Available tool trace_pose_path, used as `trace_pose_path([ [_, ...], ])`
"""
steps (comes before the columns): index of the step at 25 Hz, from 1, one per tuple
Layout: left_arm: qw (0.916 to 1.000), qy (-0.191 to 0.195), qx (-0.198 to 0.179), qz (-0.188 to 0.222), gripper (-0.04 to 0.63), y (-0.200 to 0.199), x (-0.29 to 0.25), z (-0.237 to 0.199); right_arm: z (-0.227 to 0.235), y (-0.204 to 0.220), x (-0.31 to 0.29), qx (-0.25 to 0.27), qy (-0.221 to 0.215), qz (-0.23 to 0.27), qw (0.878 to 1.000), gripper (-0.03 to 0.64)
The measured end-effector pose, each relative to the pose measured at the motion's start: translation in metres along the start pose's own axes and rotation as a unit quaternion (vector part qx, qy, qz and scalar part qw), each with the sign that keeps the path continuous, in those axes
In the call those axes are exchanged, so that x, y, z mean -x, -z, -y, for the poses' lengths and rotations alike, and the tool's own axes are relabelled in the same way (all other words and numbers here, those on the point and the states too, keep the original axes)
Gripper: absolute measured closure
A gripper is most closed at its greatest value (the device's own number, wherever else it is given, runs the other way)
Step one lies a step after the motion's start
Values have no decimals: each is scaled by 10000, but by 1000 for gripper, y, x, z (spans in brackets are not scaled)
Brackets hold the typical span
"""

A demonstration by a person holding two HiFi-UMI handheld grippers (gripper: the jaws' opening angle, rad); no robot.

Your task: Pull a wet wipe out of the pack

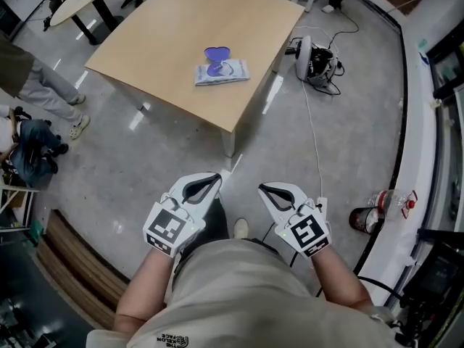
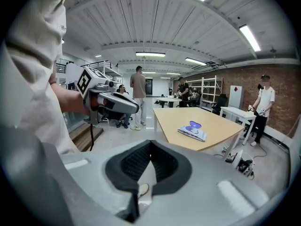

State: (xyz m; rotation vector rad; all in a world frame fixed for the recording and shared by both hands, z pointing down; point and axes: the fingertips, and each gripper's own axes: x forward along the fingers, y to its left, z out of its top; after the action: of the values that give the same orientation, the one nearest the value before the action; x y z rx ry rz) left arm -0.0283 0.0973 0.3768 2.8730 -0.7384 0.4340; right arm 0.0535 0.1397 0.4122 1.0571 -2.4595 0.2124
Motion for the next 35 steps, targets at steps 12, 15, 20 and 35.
trace_pose_path([
  [12,9995,313,6,-101,591,-9,-69,-164,105,-53,-124,-58,347,-262,9990,615],
  [15,9990,357,234,-142,591,-6,-83,-203,126,-60,-156,-144,377,-304,9987,614],
  [20,9980,236,496,-311,590,12,-105,-259,156,-65,-200,-277,443,-364,9980,604],
  [35,9831,-698,1142,-1248,591,89,-223,-382,298,-29,-324,-144,-159,-955,9952,568],
])
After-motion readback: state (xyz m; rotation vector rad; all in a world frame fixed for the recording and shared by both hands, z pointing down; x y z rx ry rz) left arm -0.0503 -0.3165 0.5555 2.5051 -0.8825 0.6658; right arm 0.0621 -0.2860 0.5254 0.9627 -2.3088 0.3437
